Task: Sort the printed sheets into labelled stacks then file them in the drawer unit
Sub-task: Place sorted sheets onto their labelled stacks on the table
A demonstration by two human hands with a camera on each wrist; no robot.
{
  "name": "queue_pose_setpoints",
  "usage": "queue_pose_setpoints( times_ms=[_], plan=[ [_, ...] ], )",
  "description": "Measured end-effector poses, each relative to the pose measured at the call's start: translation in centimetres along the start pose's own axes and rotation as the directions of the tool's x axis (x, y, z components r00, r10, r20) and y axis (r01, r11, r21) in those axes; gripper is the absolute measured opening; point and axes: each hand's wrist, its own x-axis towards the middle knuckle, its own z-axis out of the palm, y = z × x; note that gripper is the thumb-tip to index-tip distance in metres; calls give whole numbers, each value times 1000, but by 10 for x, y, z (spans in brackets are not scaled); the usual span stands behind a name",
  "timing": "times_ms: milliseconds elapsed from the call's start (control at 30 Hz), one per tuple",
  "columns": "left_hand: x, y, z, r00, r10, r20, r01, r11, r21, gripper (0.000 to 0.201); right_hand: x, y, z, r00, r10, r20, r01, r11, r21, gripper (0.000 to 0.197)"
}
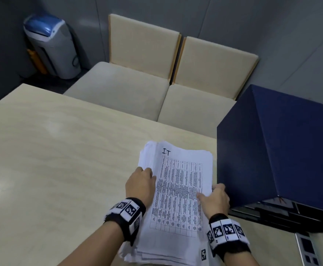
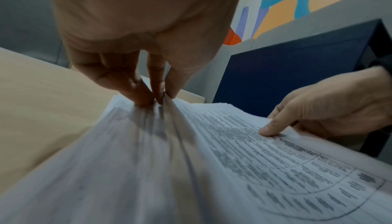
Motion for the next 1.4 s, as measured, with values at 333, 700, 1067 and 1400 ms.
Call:
queue_pose_setpoints(
  times_ms=[333, 700, 1067, 1400],
  plan=[
    [26, -4, -9, 991, -124, 42, 126, 991, -51, 28, 5, 13, -12, 979, -204, 24, 194, 957, 217, 26],
    [41, -27, -35, 998, -63, 28, 60, 994, 94, 32, 3, 12, -14, 998, 68, -18, -52, 890, 452, 25],
    [47, -40, -74, 983, 48, 175, -93, 962, 256, 45, -14, -9, -13, 964, 249, 89, -243, 700, 672, 19],
    [36, -96, -86, 972, -34, 232, 202, 623, -755, 42, -30, -102, 14, 956, -102, 276, -149, 640, 754, 10]
  ],
)
